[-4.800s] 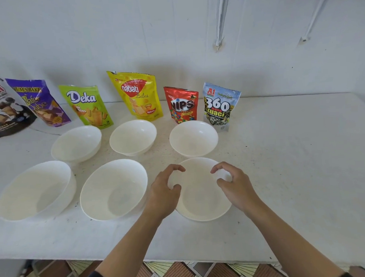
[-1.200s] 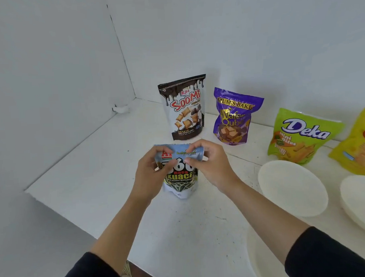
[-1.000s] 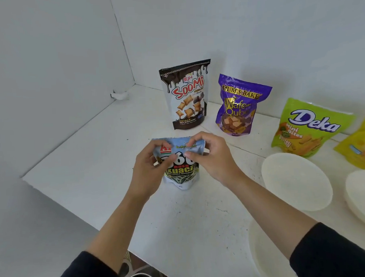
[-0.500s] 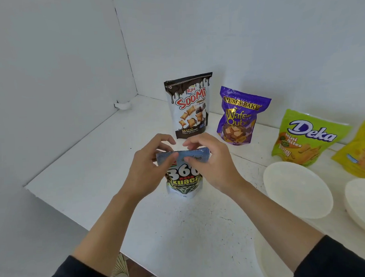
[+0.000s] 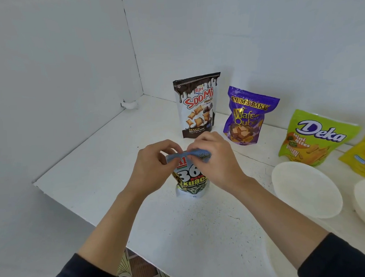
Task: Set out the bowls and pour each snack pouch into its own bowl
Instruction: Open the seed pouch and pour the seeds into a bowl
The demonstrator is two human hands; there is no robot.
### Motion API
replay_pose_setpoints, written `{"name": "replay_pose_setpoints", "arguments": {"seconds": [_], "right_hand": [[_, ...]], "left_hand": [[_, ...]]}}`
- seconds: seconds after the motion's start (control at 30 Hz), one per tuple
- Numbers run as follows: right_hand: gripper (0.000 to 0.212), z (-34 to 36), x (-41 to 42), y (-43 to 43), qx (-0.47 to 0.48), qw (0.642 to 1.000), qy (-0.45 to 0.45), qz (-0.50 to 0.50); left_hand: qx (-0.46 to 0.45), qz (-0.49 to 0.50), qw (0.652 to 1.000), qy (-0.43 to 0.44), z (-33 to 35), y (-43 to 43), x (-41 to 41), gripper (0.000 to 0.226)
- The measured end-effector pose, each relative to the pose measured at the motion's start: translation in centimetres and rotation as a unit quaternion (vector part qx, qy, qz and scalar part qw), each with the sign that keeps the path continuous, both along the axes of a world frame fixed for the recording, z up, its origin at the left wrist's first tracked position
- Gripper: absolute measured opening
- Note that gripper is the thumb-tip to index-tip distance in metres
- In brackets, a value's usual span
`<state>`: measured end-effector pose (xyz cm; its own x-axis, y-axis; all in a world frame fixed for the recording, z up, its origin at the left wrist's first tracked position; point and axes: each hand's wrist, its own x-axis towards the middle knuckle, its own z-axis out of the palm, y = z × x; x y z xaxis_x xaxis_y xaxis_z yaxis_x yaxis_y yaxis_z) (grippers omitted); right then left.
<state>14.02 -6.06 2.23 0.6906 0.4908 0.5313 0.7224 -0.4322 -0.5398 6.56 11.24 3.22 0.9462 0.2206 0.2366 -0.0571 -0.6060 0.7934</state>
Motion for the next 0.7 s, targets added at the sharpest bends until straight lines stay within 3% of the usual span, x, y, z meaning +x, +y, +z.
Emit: {"name": "replay_pose_setpoints", "arguments": {"seconds": [0.17, 0.33, 0.53, 0.7], "right_hand": [[0.011, 0.6, -0.2, -0.1, -0.083, 0.995, 0.048, 0.029], [0.006, 1.4, -0.2, -1.1, -0.157, 0.986, 0.005, 0.06], [0.007, 1.1, 0.1, -3.5, -0.092, 0.991, -0.015, 0.094], [0.011, 1.1, -0.9, -4.4, -0.062, 0.989, 0.078, 0.113]], "left_hand": [[-0.04, 0.006, 0.999, 0.02, -0.3, -0.8, -0.7, 0.012], [-0.072, -0.042, 0.993, 0.086, 0.6, -0.7, -1.0, 0.007], [-0.084, -0.16, 0.974, 0.138, 1.7, -0.5, -1.9, 0.017], [-0.003, -0.211, 0.976, 0.047, 0.7, -0.2, -2.0, 0.025]]}}
